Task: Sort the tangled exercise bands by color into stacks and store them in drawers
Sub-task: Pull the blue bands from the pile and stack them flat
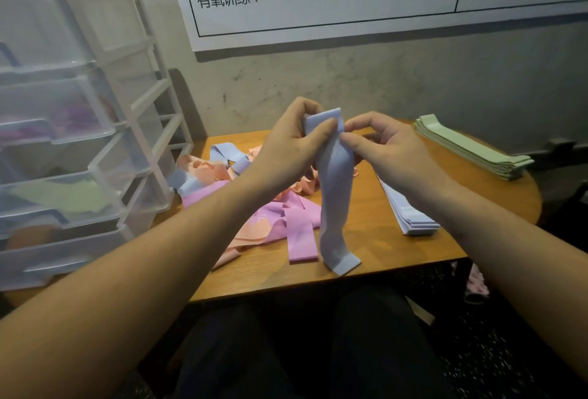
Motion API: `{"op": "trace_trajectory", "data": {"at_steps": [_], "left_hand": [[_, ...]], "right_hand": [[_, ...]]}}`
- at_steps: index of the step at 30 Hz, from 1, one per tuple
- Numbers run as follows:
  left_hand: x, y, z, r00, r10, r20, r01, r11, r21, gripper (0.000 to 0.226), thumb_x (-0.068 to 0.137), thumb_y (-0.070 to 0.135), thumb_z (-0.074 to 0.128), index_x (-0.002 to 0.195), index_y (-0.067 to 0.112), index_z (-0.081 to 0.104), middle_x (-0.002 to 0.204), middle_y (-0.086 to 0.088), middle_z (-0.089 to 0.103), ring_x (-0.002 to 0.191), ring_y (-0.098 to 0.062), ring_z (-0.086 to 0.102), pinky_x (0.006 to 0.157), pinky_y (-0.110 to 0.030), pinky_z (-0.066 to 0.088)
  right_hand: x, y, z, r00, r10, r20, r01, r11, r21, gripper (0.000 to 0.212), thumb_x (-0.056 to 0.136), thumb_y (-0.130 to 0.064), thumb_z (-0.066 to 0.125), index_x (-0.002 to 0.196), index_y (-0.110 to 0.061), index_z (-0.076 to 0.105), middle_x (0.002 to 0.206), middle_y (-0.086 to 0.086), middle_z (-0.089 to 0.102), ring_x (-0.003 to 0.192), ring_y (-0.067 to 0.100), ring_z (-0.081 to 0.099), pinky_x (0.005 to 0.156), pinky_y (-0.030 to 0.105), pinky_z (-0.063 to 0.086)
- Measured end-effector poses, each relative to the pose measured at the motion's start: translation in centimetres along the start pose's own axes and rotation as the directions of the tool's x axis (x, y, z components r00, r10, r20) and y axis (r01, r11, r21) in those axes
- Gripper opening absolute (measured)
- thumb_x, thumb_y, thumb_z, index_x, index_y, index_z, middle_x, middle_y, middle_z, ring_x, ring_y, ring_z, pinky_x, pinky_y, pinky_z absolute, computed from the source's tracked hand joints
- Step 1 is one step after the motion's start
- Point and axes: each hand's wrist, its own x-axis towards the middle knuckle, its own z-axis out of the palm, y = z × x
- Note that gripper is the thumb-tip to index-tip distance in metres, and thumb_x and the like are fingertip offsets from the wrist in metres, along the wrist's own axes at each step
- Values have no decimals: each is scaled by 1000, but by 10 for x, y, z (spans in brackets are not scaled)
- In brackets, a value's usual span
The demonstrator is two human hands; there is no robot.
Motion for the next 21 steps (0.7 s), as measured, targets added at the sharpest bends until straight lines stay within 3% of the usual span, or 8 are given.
{"op": "trace_trajectory", "data": {"at_steps": [3,6,9,14,18,21], "left_hand": [[-2,4,9,987,-157,19,157,956,-249,25,101,33,58,116,16,47,99,-1,66,82,-14,72,59,-36,57],[-4,2,21,961,-271,48,268,883,-386,31,100,37,59,122,16,52,103,-6,70,85,-22,69,61,-36,51],[-6,-1,31,948,-298,115,317,827,-464,22,100,28,60,118,16,56,107,-9,71,88,-26,69,59,-33,55],[-2,1,45,928,-342,148,369,792,-486,27,102,20,58,127,11,55,104,-5,71,82,-15,71,54,-26,55],[5,-3,54,925,-351,142,374,788,-489,26,105,15,51,129,13,57,114,-8,74,95,-22,73,69,-32,59],[9,-2,58,918,-378,117,382,770,-512,24,106,13,45,126,14,58,100,-8,72,78,-17,69,60,-27,56]], "right_hand": [[-2,-7,-6,999,30,-23,-29,999,40,6,97,-11,63,97,-16,66,69,0,65,56,7,55,52,18,42],[-2,-11,-12,991,129,-22,-123,976,178,3,96,-15,64,97,-18,65,77,2,66,53,13,56,47,22,42],[1,-9,-20,973,228,-25,-213,941,263,6,95,-17,66,100,-16,66,86,6,64,55,17,56,47,23,43],[2,6,-29,966,248,-76,-229,952,204,8,94,-24,68,100,-19,69,75,0,65,55,14,59,49,23,46],[-2,18,-31,956,277,-100,-257,951,171,21,98,-39,61,98,-18,65,70,1,61,54,15,53,47,25,43],[-10,25,-31,963,260,-77,-254,964,71,39,102,-49,46,93,-14,62,67,4,60,55,18,54,50,30,46]]}}
